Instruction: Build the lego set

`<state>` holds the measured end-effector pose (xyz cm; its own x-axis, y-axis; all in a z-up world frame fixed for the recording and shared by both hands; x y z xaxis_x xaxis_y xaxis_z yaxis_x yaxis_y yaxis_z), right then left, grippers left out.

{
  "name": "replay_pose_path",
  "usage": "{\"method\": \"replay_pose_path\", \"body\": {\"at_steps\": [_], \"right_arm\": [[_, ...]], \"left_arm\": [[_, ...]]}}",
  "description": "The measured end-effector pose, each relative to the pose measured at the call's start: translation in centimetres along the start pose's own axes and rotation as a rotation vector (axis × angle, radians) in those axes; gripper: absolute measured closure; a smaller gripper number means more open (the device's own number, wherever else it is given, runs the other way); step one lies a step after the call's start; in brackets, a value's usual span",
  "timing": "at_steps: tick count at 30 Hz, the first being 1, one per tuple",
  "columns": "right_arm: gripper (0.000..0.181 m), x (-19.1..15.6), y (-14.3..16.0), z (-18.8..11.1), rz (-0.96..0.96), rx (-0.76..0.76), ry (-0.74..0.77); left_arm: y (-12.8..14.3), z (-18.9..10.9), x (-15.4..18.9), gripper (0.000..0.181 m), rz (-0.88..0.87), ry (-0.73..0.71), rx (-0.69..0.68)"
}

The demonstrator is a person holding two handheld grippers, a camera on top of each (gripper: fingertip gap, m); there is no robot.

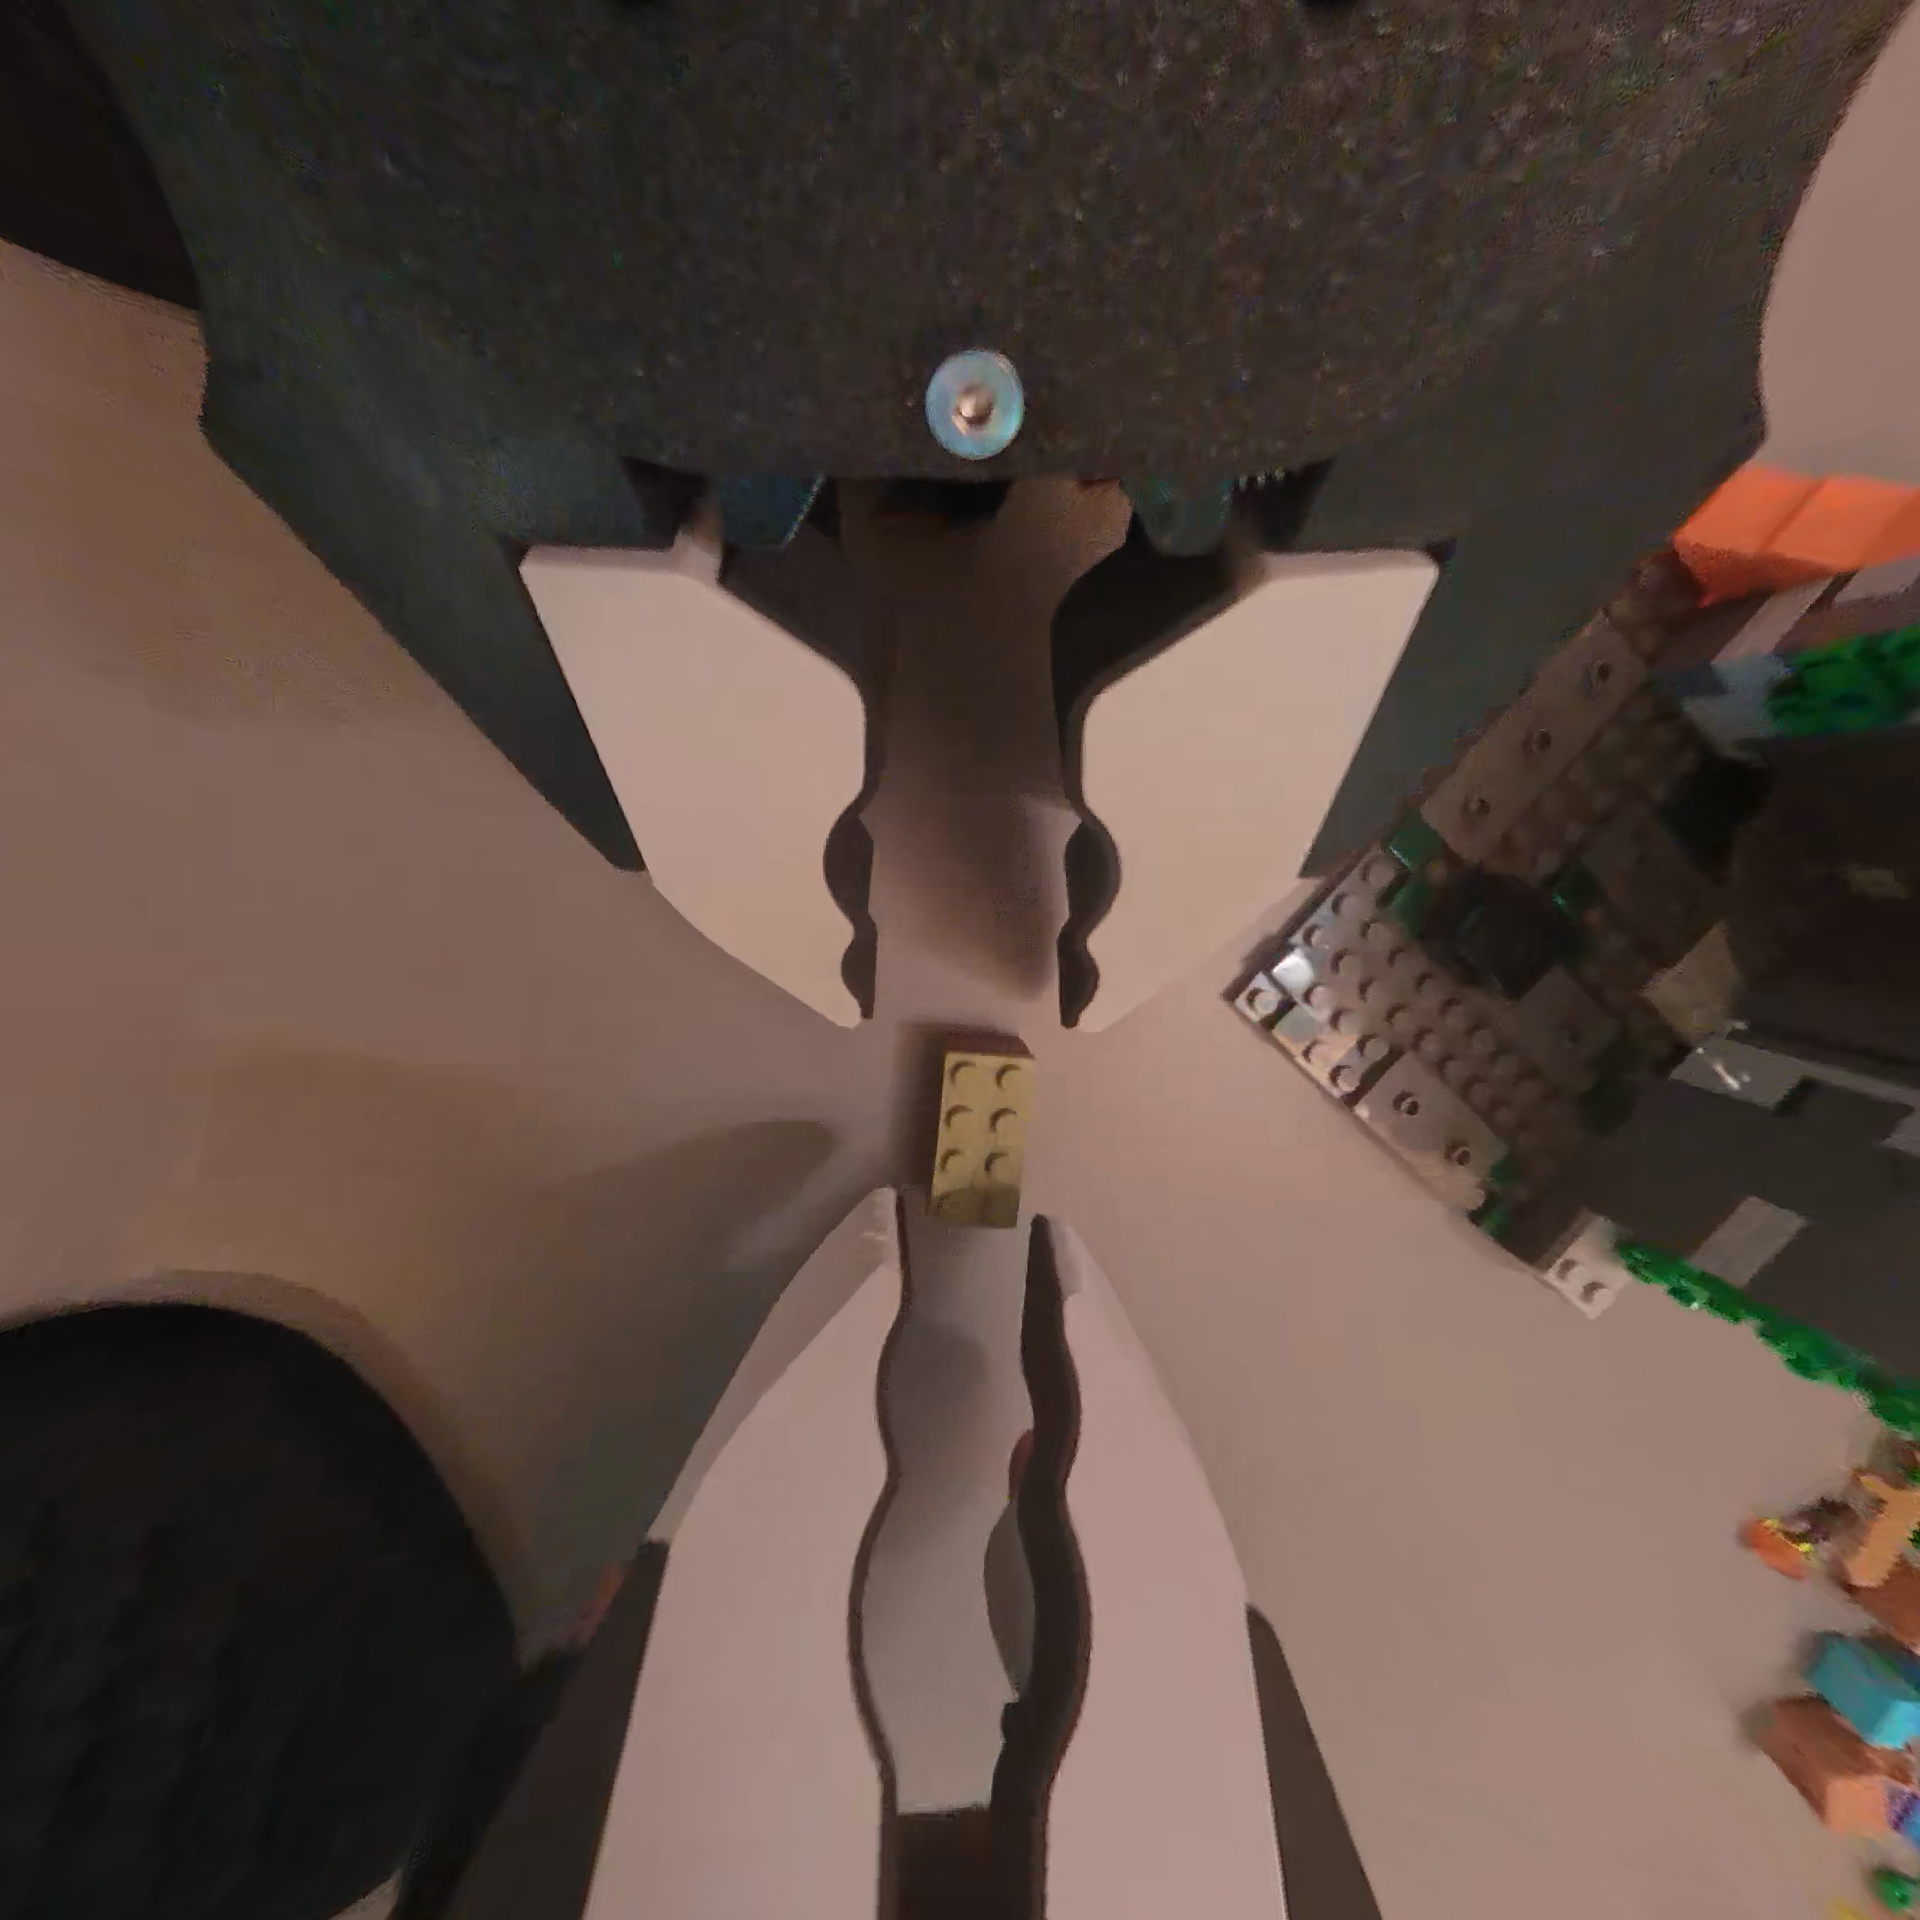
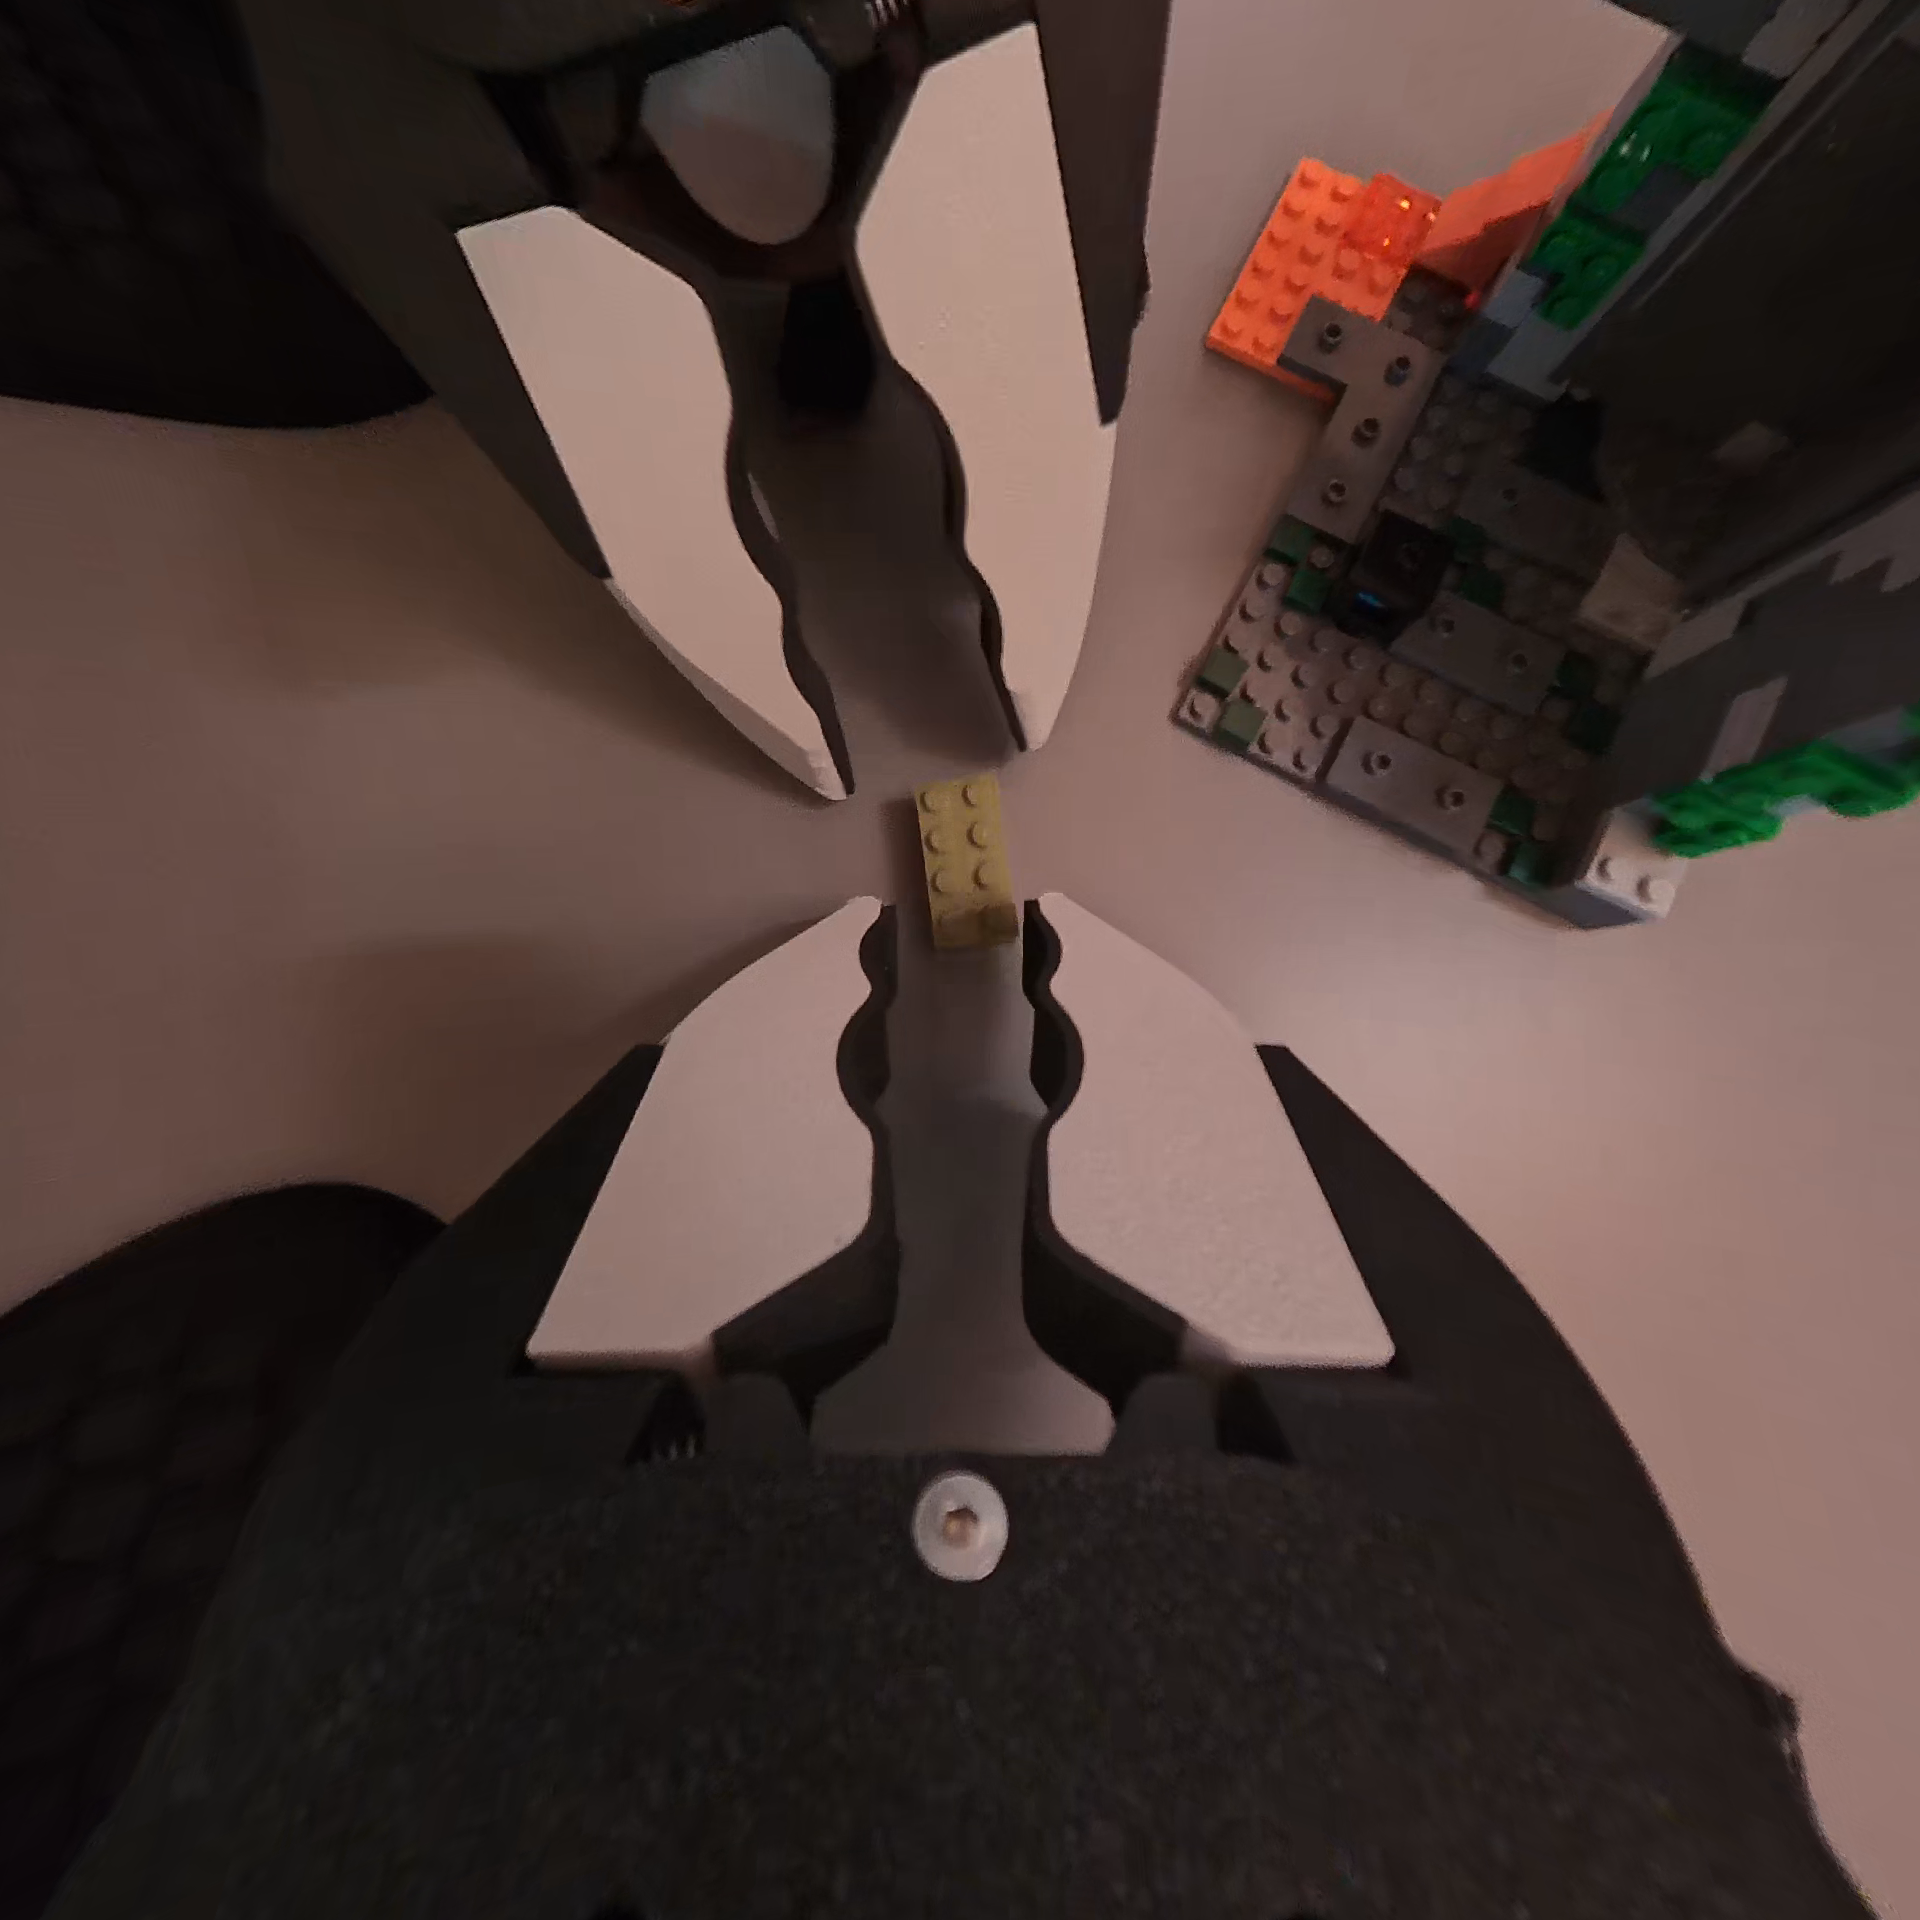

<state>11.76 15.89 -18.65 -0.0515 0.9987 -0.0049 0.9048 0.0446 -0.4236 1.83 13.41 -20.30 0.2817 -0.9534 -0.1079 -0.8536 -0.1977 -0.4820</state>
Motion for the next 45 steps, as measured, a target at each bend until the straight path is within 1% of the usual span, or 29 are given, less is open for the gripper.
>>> {"method": "replay_pose_path", "body": {"at_steps": [6, 9, 11, 13, 16, 18, 21, 23, 25, 26, 28, 31, 33, 35, 37, 45], "right_arm": [[0.158, 0.0, 1.5, 0.1, 0.015, 0.013, -0.024], [0.158, 0.0, 1.7, 0.3, 0.012, 0.025, -0.032], [0.157, 0.1, 1.7, 0.3, 0.008, 0.037, -0.034], [0.157, 0.0, 1.6, 0.2, -0.003, 0.059, -0.033], [0.157, -0.6, 1.5, -0.2, -0.067, 0.132, 0.011], [0.155, -1.0, 1.3, -0.6, -0.092, 0.189, 0.058], [0.145, -2.0, 0.7, -1.7, -0.199, 0.269, 0.23], [0.14, -2.9, 0.0, -2.2, -0.299, 0.279, 0.366], [0.138, -3.8, -0.7, -2.3, -0.386, 0.268, 0.461], [0.138, -4.0, -0.9, -2.1, -0.402, 0.259, 0.473], [0.138, -4.1, -1.1, -1.6, -0.391, 0.244, 0.457], [0.138, -4.2, -0.8, -1.4, -0.356, 0.247, 0.432], [0.139, -4.2, -0.6, -1.3, -0.327, 0.243, 0.416], [0.139, -4.1, -0.2, -1.0, -0.31, 0.209, 0.403], [0.14, -4.2, 0.1, -0.9, -0.3, 0.209, 0.396], [0.142, -4.1, 0.7, -0.4, -0.243, 0.218, 0.369]], "left_arm": [[-1.1, 1.0, -0.7, 0.148, 0.005, 0.047, -0.017], [-1.4, 1.2, -0.7, 0.155, 0.015, 0.075, -0.029], [-1.5, 1.3, -0.6, 0.164, 0.02, 0.092, -0.035], [-1.6, 1.3, -0.6, 0.164, 0.016, 0.1, -0.034], [-1.4, 1.2, -0.5, 0.165, 0.017, 0.135, -0.029], [-1.2, 0.9, -0.4, 0.164, -0.006, 0.198, -0.02], [-1.2, -0.5, -0.8, 0.165, -0.057, 0.301, 0.02], [-1.5, -1.8, -1.1, 0.165, -0.076, 0.375, 0.039], [-2.1, -3.1, -1.2, 0.165, -0.095, 0.45, 0.054], [-2.1, -3.4, -1.4, 0.165, -0.094, 0.454, 0.029], [-1.8, -3.4, -1.7, 0.165, -0.056, 0.412, -0.025], [-1.3, -2.9, -1.6, 0.165, -0.05, 0.374, -0.05], [-0.8, -2.2, -1.2, 0.165, -0.001, 0.335, -0.066], [-0.4, -1.5, -0.9, 0.165, 0.019, 0.316, -0.086], [-0.2, -1.0, -0.8, 0.165, 0.041, 0.288, -0.104], [-0.1, -0.1, -0.4, 0.163, 0.118, 0.245, -0.154]]}}
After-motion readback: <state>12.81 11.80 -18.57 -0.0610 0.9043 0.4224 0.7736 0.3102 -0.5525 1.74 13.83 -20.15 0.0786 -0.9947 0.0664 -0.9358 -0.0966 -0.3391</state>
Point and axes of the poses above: each gripper's, where its closed fingertips meet, z out along the fingers, y out of its underside, x = y × z across the jaws, the point moved 6 cm from there along -z, back along the fingers, and after that the axes turned 14 degrees about -x, right-handed, at the moved point
